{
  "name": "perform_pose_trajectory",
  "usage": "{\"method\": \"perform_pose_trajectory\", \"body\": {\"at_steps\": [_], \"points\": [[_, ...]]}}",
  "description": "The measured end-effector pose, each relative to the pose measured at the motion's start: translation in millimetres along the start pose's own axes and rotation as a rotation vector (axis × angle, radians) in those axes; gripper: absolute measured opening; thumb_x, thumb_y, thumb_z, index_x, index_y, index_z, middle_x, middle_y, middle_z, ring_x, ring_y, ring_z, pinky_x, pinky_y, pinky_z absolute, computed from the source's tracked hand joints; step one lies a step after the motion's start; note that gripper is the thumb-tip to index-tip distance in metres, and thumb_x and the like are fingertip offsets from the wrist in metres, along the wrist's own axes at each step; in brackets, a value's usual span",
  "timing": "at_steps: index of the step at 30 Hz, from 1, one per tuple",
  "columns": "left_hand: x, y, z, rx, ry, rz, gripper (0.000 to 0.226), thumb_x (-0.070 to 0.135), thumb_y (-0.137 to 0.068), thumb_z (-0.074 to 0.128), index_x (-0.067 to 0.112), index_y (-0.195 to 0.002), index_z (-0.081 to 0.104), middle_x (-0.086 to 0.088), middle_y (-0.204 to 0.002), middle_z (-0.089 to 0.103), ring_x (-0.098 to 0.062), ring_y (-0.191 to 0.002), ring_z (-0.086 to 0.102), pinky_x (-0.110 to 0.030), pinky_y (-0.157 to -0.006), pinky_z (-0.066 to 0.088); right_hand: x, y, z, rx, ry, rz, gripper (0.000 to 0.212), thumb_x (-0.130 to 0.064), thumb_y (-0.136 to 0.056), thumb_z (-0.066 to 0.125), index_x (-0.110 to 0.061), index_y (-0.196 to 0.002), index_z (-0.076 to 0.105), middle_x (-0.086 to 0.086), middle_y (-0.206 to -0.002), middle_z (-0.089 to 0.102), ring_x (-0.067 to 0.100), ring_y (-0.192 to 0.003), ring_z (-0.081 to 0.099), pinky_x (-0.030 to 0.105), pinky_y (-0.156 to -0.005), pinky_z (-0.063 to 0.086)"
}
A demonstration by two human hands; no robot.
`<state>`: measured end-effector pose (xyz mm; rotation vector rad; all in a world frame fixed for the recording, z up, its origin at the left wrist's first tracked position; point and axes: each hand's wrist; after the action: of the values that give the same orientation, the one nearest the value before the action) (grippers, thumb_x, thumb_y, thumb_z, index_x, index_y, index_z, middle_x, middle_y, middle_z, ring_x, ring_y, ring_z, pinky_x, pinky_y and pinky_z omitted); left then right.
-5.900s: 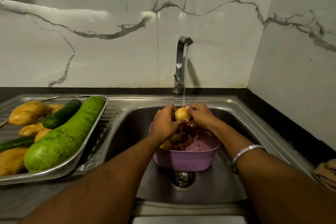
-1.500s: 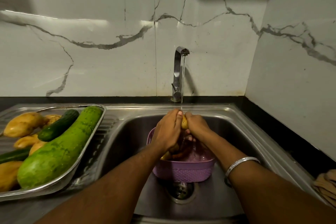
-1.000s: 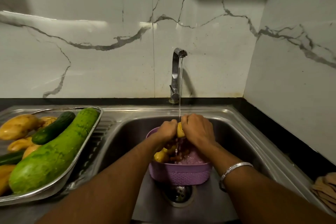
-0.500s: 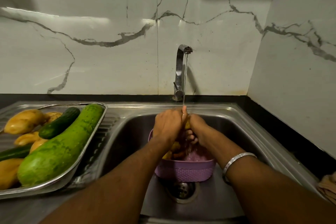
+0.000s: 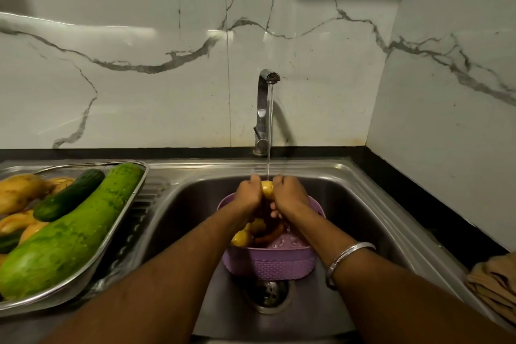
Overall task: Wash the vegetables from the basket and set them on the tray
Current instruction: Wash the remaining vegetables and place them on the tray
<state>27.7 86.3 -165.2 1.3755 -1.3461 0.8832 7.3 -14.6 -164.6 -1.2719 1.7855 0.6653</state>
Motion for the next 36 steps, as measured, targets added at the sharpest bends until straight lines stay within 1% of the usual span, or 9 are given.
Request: {"method": "perform_pose_trajectory", "body": {"at_steps": [3, 6, 9, 12, 16, 23, 27, 31, 36], "points": [[0, -1, -11, -0.079, 0.093, -0.191, 0.045, 0.040, -0.104, 0.025, 0.010, -0.090, 0.056, -0.008, -0.067, 0.054, -0.015, -0.052, 0.042, -0.023, -0.046, 0.032, -1, -2, 1, 0.039, 0.177, -0.175, 0.039, -0.042, -0.109, 0.028, -0.018, -0.102, 0.058, 0.007, -0.093, 0.067, 0.019, -0.081, 0.065, 0.038, -0.076, 0.055], [-1, 0, -14, -0.250, 0.289, -0.182, 0.047, 0.039, -0.106, 0.026, 0.006, -0.092, 0.057, -0.005, -0.058, 0.051, -0.012, -0.044, 0.036, -0.020, -0.039, 0.027, -4, -1, -2, -0.012, 0.130, -0.239, 0.034, -0.038, -0.110, 0.029, -0.020, -0.117, 0.058, 0.007, -0.105, 0.065, 0.016, -0.085, 0.061, 0.031, -0.072, 0.048], [5, 11, -10, -0.318, 0.416, -0.070, 0.044, 0.034, -0.110, 0.034, 0.000, -0.122, 0.059, -0.008, -0.073, 0.060, -0.013, -0.056, 0.051, -0.023, -0.046, 0.039, -1, -2, -8, -0.020, -0.038, -0.232, 0.033, -0.031, -0.111, 0.032, -0.018, -0.124, 0.059, 0.006, -0.108, 0.064, 0.011, -0.084, 0.058, 0.023, -0.066, 0.043], [6, 19, -6, -0.351, 0.479, 0.011, 0.031, 0.016, -0.109, 0.040, 0.003, -0.129, 0.059, -0.009, -0.093, 0.066, -0.015, -0.080, 0.064, -0.024, -0.061, 0.056, -1, -5, -11, -0.021, -0.187, -0.188, 0.034, -0.026, -0.111, 0.033, -0.014, -0.128, 0.060, 0.012, -0.117, 0.065, 0.021, -0.101, 0.061, 0.029, -0.081, 0.050], [2, 14, -6, -0.190, 0.568, 0.110, 0.027, 0.005, -0.100, 0.058, 0.010, -0.125, 0.067, -0.016, -0.117, 0.071, -0.026, -0.104, 0.070, -0.032, -0.074, 0.062, -1, -4, -10, -0.085, -0.330, -0.139, 0.030, -0.025, -0.111, 0.034, -0.018, -0.125, 0.059, 0.010, -0.112, 0.065, 0.017, -0.092, 0.062, 0.023, -0.067, 0.050], [2, 11, 5, 0.093, 0.606, 0.093, 0.021, 0.020, -0.085, 0.079, 0.010, -0.104, 0.079, -0.010, -0.094, 0.078, -0.023, -0.087, 0.076, -0.044, -0.075, 0.064, -3, -10, -15, -0.121, -0.341, -0.135, 0.022, -0.021, -0.110, 0.041, -0.027, -0.110, 0.062, 0.003, -0.099, 0.069, 0.016, -0.081, 0.068, 0.017, -0.055, 0.054], [5, 15, -3, -0.009, 0.584, 0.032, 0.017, 0.019, -0.087, 0.077, 0.006, -0.100, 0.078, -0.015, -0.093, 0.077, -0.027, -0.084, 0.076, -0.040, -0.069, 0.065, 3, -11, -14, -0.138, -0.341, -0.124, 0.022, -0.021, -0.108, 0.047, -0.029, -0.102, 0.067, 0.010, -0.103, 0.071, 0.025, -0.093, 0.070, 0.034, -0.070, 0.063], [11, 19, -12, -0.190, 0.564, 0.002, 0.016, 0.007, -0.095, 0.065, 0.006, -0.110, 0.073, -0.023, -0.113, 0.071, -0.034, -0.098, 0.073, -0.037, -0.072, 0.064, 8, -11, -19, -0.136, -0.426, -0.061, 0.021, -0.021, -0.108, 0.049, -0.019, -0.109, 0.070, 0.015, -0.096, 0.071, 0.024, -0.076, 0.069, 0.030, -0.052, 0.061], [13, 24, -21, -0.321, 0.542, -0.018, 0.028, 0.000, -0.101, 0.050, 0.002, -0.126, 0.063, -0.026, -0.120, 0.067, -0.034, -0.102, 0.069, -0.039, -0.082, 0.061, 10, -10, -23, -0.164, -0.472, -0.024, 0.023, -0.023, -0.106, 0.053, -0.018, -0.121, 0.070, 0.019, -0.108, 0.072, 0.031, -0.082, 0.072, 0.031, -0.052, 0.061]]}}
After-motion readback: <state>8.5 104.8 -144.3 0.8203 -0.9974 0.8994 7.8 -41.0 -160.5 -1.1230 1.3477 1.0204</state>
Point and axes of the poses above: each hand's wrist, its own y-axis away from the middle knuckle, its own z-axis out of the palm, x = y × z
